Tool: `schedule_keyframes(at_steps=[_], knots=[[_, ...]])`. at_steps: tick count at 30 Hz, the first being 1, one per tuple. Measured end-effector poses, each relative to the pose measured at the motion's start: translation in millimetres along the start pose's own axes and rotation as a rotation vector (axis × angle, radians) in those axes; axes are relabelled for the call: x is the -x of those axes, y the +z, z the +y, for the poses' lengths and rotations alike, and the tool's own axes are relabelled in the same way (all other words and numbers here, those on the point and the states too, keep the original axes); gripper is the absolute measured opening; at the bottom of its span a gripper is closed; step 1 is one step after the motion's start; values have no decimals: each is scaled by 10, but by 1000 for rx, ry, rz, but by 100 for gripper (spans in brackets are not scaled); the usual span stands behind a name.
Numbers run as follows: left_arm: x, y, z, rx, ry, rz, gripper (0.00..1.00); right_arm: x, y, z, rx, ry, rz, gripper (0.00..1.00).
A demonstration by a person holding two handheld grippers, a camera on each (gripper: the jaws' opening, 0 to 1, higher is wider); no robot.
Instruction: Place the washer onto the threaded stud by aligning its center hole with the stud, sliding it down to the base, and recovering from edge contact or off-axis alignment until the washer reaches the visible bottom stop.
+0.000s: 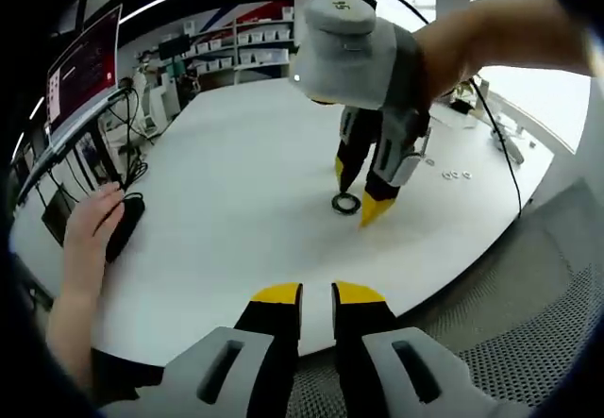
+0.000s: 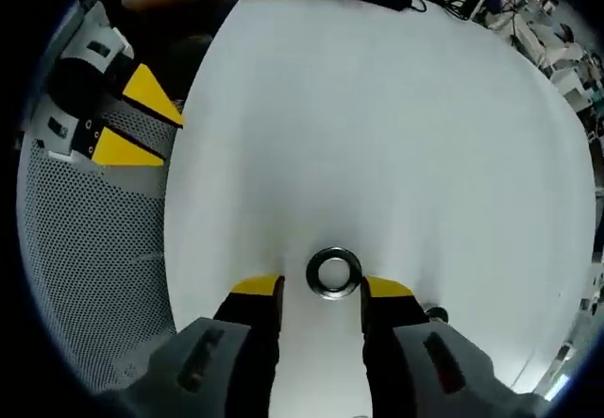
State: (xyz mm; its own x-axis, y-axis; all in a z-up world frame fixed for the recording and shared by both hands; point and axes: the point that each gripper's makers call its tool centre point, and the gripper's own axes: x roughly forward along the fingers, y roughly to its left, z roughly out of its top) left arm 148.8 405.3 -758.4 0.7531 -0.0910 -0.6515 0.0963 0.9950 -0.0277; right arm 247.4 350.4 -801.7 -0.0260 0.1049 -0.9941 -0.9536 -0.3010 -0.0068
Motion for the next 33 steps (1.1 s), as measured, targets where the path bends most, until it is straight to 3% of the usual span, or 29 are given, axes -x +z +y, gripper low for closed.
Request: schedule_keyframes(at_steps=[4,7,11,16,23,30,31,33], knots=[[2,11,9,12,3,-10,10,-1,19,15,40,3,40,34],[5,11,5,11,1,-9,10,-1,51,29,122,5,50,34],[3,13,3,12,1,-10,10,5,29,-11,131,17,41,32],[4,12,-1,11,0,-9,10,-2,43,-39,104,12,23,26],[4,9,-7,8,-3,-6,10,-7,48,-35,102,-8,39,26],[4,6,-13,4,-5,-3,10,-12,40,-47,55,-33,4,25],[4,6,-12,4,-5,-3,10,-21,29,0,41,-8,3,25],[2,6,-11,4,-5,-3,10,-13,19,-62,39,-44,-17,25]])
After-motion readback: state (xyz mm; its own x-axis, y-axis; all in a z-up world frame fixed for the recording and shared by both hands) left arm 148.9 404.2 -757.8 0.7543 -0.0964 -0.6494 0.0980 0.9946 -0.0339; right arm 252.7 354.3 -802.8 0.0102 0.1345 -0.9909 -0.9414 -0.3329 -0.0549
